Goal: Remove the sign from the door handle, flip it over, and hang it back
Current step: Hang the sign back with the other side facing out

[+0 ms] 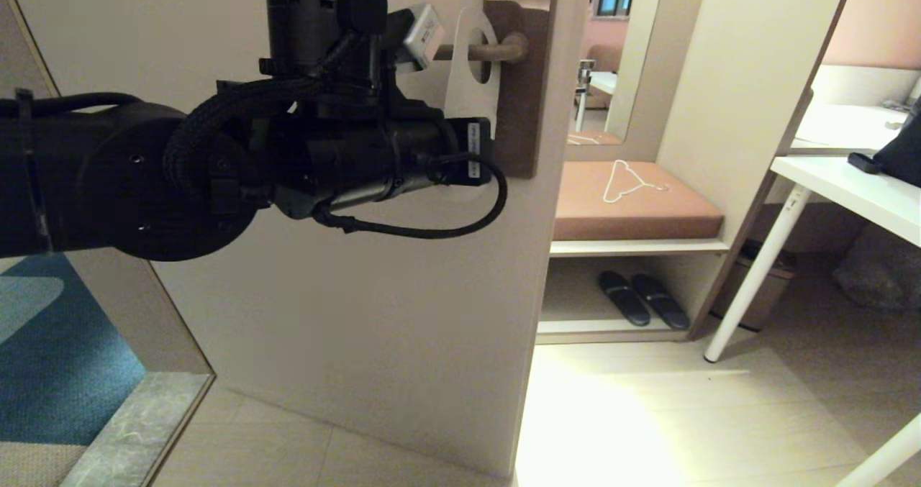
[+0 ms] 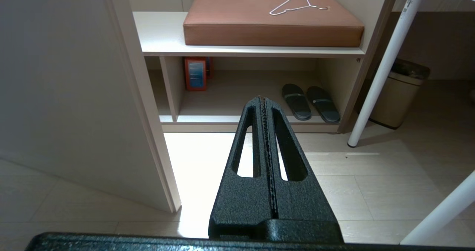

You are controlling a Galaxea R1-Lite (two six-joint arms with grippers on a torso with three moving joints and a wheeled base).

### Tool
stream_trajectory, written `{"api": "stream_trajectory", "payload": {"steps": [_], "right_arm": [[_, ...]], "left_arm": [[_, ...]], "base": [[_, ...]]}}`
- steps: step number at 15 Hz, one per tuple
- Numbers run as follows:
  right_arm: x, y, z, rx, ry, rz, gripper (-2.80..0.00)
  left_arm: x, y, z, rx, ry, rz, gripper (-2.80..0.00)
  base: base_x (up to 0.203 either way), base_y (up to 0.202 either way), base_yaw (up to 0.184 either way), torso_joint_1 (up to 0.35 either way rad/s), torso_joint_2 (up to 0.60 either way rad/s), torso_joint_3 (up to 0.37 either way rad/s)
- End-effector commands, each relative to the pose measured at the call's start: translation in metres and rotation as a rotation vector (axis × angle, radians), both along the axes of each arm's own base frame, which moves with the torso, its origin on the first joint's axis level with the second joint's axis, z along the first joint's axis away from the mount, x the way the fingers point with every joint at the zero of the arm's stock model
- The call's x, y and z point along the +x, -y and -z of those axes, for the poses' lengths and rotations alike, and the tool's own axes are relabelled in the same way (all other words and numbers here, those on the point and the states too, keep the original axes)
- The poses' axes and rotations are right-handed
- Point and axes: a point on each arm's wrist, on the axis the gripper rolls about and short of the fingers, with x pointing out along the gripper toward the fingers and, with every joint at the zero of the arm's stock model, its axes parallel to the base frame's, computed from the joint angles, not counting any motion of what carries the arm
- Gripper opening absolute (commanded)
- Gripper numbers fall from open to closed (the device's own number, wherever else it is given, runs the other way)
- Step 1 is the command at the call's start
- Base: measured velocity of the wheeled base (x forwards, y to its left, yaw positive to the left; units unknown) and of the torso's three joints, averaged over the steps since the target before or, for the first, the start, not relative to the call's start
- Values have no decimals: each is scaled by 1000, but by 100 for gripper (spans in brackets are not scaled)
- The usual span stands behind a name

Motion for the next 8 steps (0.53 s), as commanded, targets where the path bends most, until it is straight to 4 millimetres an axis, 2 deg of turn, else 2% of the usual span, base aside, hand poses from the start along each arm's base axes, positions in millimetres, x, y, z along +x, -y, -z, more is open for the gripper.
{"api": "stream_trajectory", "payload": {"steps": [1,5,6,8], "right_arm": [[0,0,0,1,-1,0,-280],[0,0,0,1,-1,1,-280],[0,0,0,1,-1,0,-280],[0,0,0,1,-1,0,-280]], "left_arm": [[-1,2,1,2,-2,4,-280],[-5,6,1,2,0,21,-280],[-7,8,0,2,2,29,0],[-8,10,-1,-7,11,36,0]], "base": [[0,0,0,0,0,0],[0,0,0,0,0,0],[0,0,0,0,0,0],[0,0,0,0,0,0]]}}
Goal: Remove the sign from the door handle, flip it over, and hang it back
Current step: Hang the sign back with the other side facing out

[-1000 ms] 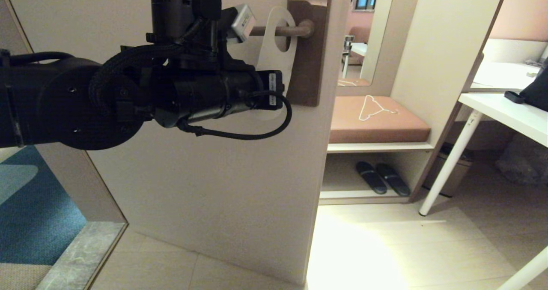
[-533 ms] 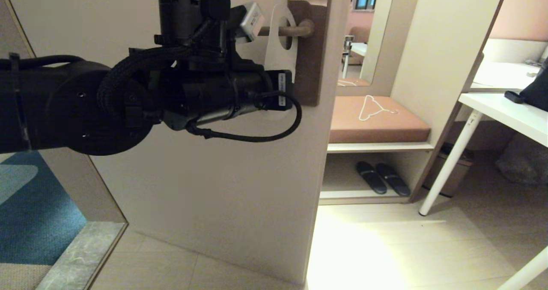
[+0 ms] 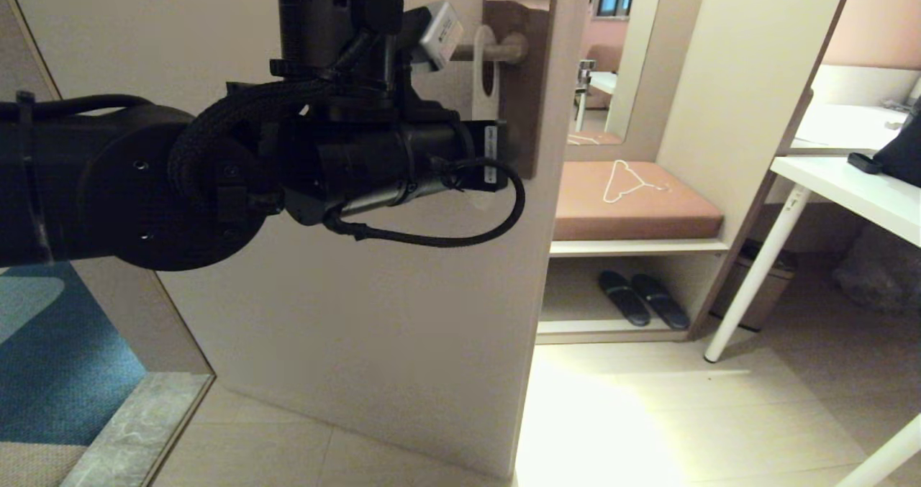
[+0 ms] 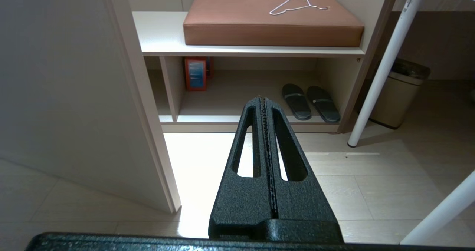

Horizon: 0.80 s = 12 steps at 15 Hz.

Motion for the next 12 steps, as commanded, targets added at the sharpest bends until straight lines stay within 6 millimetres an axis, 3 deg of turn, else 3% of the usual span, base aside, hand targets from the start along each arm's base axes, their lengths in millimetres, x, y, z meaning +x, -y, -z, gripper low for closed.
{"api": "stream_trajectory", "payload": {"steps": [1,7,12], "right_arm": [[0,0,0,-1,0,0,-280],[0,0,0,0,0,0,-280],[0,0,0,0,0,0,-280]], "left_arm": [[-1,2,-1,-8,6,4,0],[-12,0,-9,-29,20,25,0],[-33,-21,-23,-46,44,25,0]], "base": [[0,0,0,0,0,0],[0,0,0,0,0,0],[0,0,0,0,0,0]]}}
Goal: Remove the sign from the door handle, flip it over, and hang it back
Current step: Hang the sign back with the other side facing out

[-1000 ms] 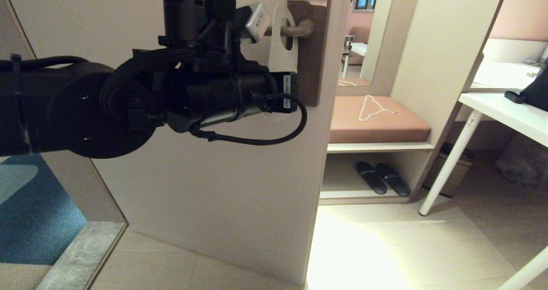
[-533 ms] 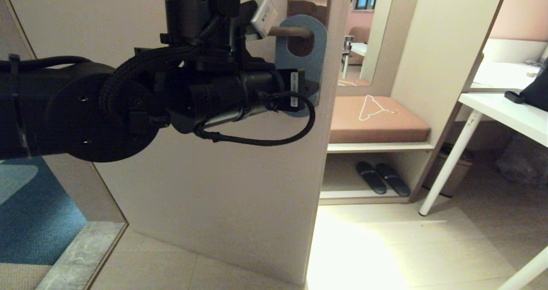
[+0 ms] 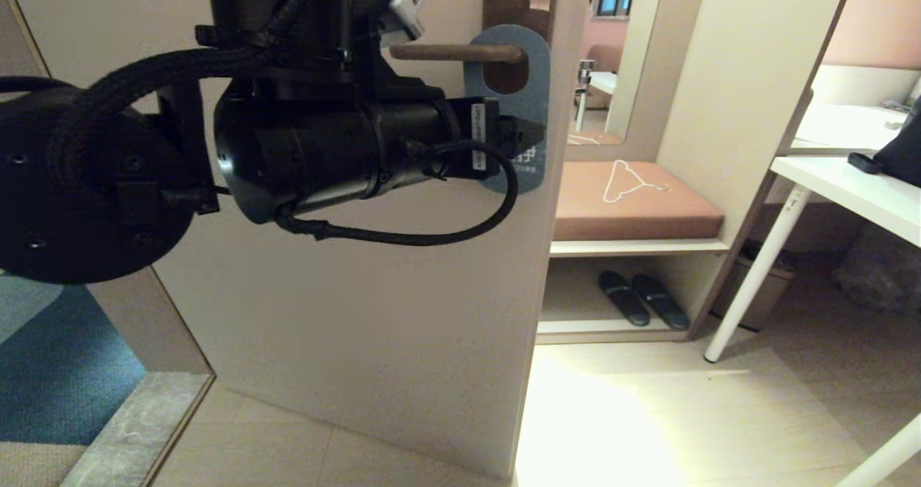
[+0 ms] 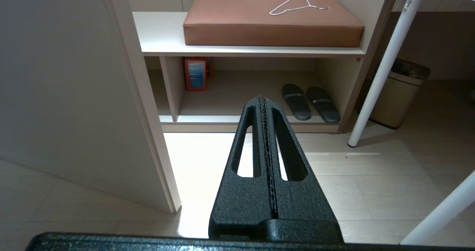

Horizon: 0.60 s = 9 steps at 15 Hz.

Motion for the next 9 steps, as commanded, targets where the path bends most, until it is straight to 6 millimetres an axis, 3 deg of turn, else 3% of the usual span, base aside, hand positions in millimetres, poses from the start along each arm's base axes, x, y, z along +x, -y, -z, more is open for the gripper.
{"api": "stream_trajectory", "payload": {"steps": [1,5,6,9], "right_arm": [[0,0,0,0,0,0,-280],[0,0,0,-1,0,0,-280],[0,0,0,0,0,0,-280],[0,0,0,0,0,0,-280]], "left_arm": [[-12,-12,-8,-17,15,-2,0],[-24,-27,1,2,-7,-7,0],[-24,-29,4,10,-13,-12,-280],[-24,-28,2,4,-10,-2,-280]], "base": [[0,0,0,0,0,0],[0,0,0,0,0,0],[0,0,0,0,0,0],[0,0,0,0,0,0]]}}
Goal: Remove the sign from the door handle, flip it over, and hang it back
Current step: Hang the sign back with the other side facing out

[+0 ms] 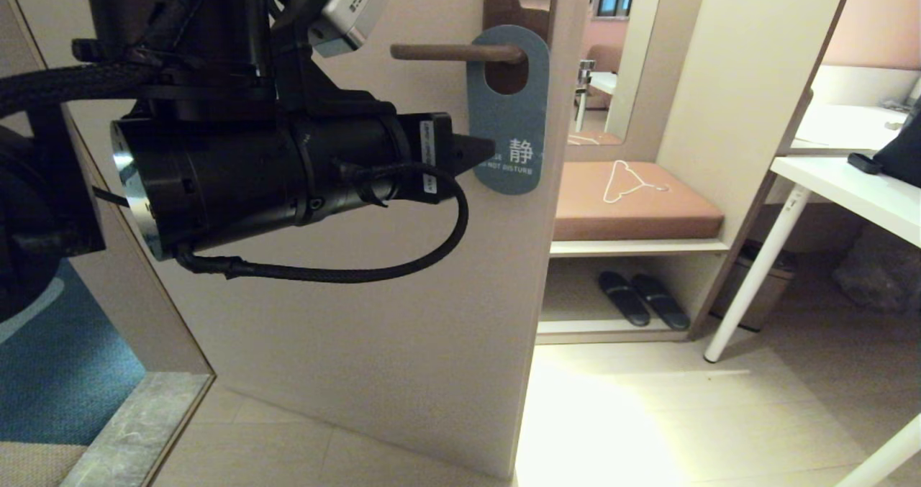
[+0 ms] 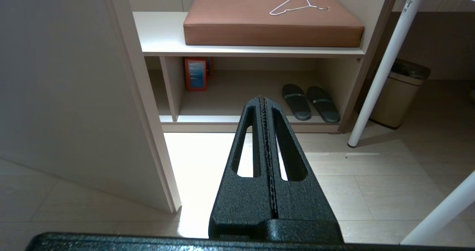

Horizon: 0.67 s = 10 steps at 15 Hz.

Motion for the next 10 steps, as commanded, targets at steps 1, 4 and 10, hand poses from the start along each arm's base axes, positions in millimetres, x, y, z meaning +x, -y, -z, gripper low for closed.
{"api": "stream_trajectory", "payload": {"steps": [1,4,10], "right_arm": [[0,0,0,0,0,0,-280],[0,0,0,0,0,0,-280],[0,0,0,0,0,0,-280]], "left_arm": [[0,2,-2,-7,6,5,-280],[13,18,0,-31,29,15,-280],[33,45,14,-17,14,31,-280]], "base": [[0,0,0,0,0,0],[0,0,0,0,0,0],[0,0,0,0,0,0]]}}
